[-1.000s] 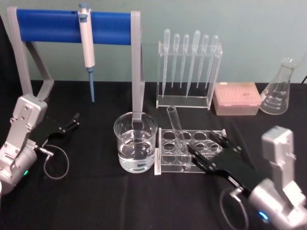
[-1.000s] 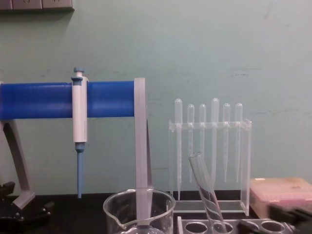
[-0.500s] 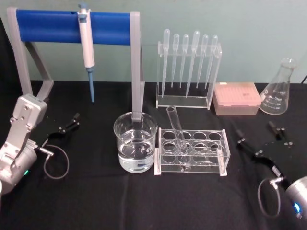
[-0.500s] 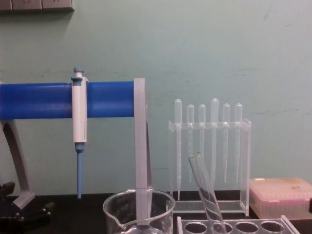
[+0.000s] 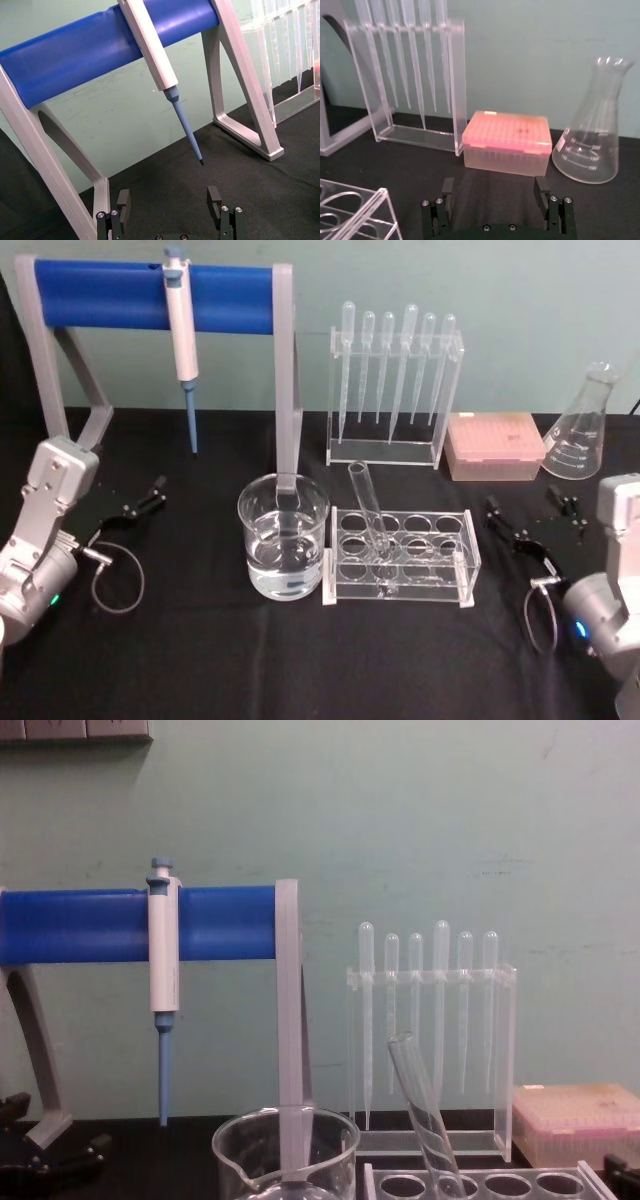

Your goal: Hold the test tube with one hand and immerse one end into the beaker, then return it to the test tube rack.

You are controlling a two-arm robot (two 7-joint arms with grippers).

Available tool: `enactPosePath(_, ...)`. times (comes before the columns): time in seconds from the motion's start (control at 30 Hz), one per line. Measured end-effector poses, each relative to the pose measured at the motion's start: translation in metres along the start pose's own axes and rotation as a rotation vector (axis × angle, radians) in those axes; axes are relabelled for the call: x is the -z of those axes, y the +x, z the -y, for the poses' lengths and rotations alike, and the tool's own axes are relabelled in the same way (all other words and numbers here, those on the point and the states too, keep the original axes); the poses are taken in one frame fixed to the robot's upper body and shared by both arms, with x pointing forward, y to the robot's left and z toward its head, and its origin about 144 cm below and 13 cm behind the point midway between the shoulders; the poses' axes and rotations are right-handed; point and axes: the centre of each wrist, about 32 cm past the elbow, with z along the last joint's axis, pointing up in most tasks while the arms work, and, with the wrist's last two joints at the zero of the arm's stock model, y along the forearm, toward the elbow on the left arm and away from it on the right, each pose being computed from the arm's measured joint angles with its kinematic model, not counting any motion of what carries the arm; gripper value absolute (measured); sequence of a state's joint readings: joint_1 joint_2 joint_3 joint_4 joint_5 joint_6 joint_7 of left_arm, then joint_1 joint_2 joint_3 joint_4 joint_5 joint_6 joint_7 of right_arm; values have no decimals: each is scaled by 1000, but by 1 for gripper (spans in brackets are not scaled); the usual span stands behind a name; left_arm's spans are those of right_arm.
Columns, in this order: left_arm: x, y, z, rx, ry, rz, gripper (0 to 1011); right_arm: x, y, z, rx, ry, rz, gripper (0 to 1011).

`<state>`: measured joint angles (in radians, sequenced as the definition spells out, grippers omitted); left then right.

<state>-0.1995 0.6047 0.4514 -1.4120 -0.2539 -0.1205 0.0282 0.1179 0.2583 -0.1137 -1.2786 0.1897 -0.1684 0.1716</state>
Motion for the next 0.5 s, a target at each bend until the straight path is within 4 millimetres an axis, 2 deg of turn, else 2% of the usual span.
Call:
enactPosePath(0.23, 0, 0, 0, 0, 0, 0, 1000, 5, -9, -6, 18, -1, 4, 1002)
enactPosePath(0.5, 0, 0, 0, 0, 0, 0, 1000, 4, -7, -6, 17, -1, 5, 1002)
